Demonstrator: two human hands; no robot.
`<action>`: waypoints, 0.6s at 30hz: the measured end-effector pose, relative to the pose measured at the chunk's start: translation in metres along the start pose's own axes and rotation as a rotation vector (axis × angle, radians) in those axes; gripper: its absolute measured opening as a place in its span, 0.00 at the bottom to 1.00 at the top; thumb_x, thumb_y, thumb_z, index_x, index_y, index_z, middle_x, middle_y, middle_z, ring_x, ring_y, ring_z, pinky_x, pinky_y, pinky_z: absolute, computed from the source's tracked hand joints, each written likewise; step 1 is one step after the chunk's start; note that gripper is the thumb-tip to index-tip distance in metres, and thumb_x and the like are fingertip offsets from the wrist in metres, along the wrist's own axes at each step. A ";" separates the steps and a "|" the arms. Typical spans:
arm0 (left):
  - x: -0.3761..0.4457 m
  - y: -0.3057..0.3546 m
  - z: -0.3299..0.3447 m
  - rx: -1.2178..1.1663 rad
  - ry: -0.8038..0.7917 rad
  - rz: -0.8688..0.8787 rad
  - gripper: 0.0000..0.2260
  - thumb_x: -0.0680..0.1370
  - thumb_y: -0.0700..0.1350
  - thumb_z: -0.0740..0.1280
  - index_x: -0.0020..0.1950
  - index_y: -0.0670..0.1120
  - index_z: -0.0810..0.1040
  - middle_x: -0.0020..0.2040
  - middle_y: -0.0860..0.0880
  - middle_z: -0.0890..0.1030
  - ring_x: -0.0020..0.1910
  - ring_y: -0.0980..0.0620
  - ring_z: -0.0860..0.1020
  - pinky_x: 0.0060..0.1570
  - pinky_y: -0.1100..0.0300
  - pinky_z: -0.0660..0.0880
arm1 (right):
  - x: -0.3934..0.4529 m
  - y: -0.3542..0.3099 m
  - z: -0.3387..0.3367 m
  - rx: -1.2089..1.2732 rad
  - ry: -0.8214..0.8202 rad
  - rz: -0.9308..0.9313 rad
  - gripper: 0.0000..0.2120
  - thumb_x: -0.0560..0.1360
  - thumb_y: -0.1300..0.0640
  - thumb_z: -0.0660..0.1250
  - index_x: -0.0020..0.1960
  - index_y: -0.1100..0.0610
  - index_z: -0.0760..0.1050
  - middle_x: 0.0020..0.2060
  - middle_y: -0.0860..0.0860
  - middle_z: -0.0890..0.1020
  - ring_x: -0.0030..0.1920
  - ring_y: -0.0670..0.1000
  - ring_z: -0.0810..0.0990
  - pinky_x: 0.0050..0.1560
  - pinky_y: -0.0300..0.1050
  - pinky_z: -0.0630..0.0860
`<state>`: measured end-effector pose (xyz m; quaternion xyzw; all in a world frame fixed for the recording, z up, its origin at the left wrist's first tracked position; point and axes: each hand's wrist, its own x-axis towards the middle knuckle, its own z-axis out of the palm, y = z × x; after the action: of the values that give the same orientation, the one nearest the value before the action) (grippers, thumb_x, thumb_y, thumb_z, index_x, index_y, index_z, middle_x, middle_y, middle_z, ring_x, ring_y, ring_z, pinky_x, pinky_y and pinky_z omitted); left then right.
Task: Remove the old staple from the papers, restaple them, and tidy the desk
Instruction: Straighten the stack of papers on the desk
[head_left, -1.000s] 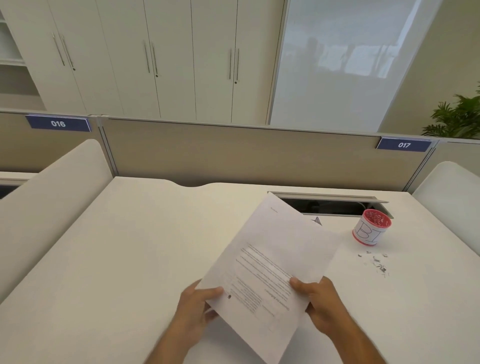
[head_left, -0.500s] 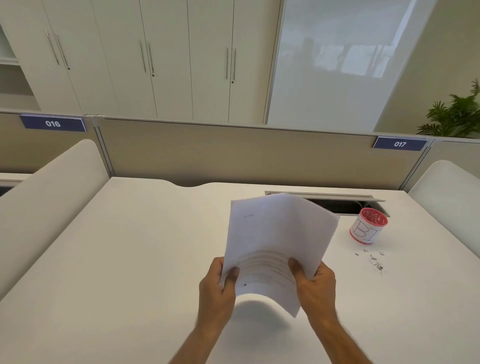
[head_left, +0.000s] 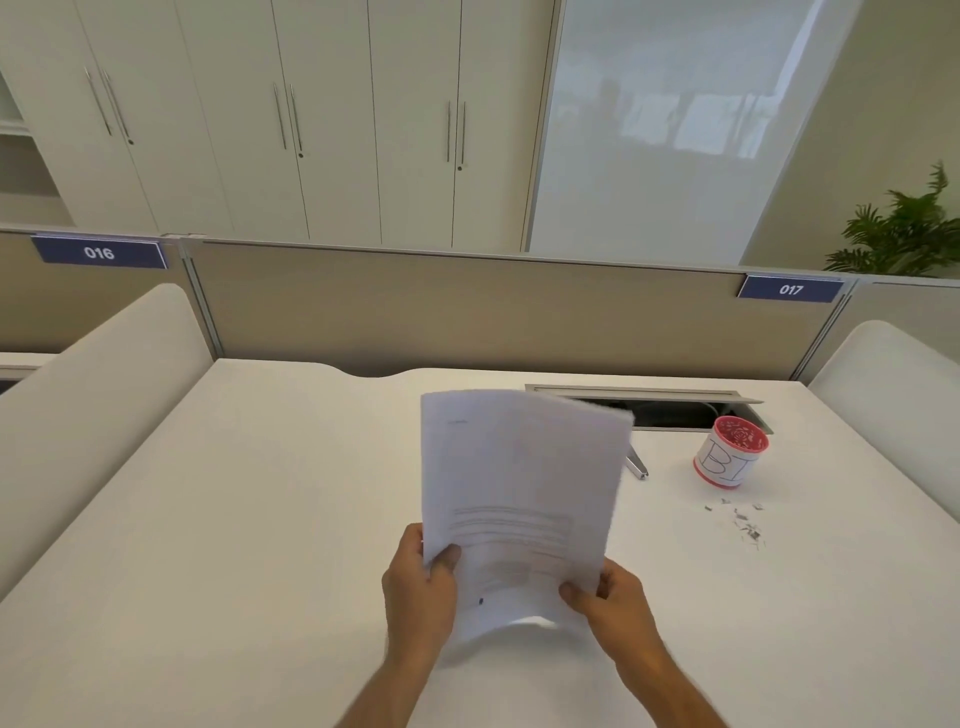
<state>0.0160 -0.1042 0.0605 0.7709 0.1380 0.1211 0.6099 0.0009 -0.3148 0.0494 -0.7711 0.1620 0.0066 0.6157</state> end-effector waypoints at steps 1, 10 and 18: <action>0.002 0.000 0.000 -0.012 0.023 -0.033 0.09 0.75 0.38 0.69 0.44 0.52 0.75 0.41 0.55 0.82 0.42 0.53 0.80 0.42 0.54 0.78 | 0.000 0.001 -0.004 0.045 -0.031 0.032 0.12 0.71 0.68 0.72 0.51 0.55 0.82 0.44 0.50 0.87 0.46 0.53 0.85 0.48 0.50 0.81; 0.005 -0.010 0.000 -0.242 0.166 -0.261 0.07 0.74 0.39 0.71 0.44 0.49 0.77 0.43 0.50 0.84 0.43 0.49 0.82 0.48 0.49 0.80 | -0.006 -0.010 -0.005 0.564 -0.006 0.220 0.04 0.73 0.66 0.70 0.42 0.67 0.78 0.38 0.60 0.83 0.38 0.56 0.81 0.41 0.49 0.81; -0.008 -0.011 -0.002 -0.439 0.120 -0.474 0.28 0.72 0.35 0.74 0.67 0.45 0.65 0.58 0.45 0.79 0.55 0.46 0.79 0.56 0.49 0.76 | 0.001 -0.046 -0.007 0.368 0.192 -0.065 0.08 0.74 0.68 0.69 0.36 0.65 0.82 0.33 0.60 0.83 0.36 0.58 0.81 0.40 0.51 0.81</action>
<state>0.0068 -0.1033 0.0505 0.5589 0.3198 0.0478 0.7636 0.0123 -0.3129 0.0940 -0.6475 0.1934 -0.1165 0.7278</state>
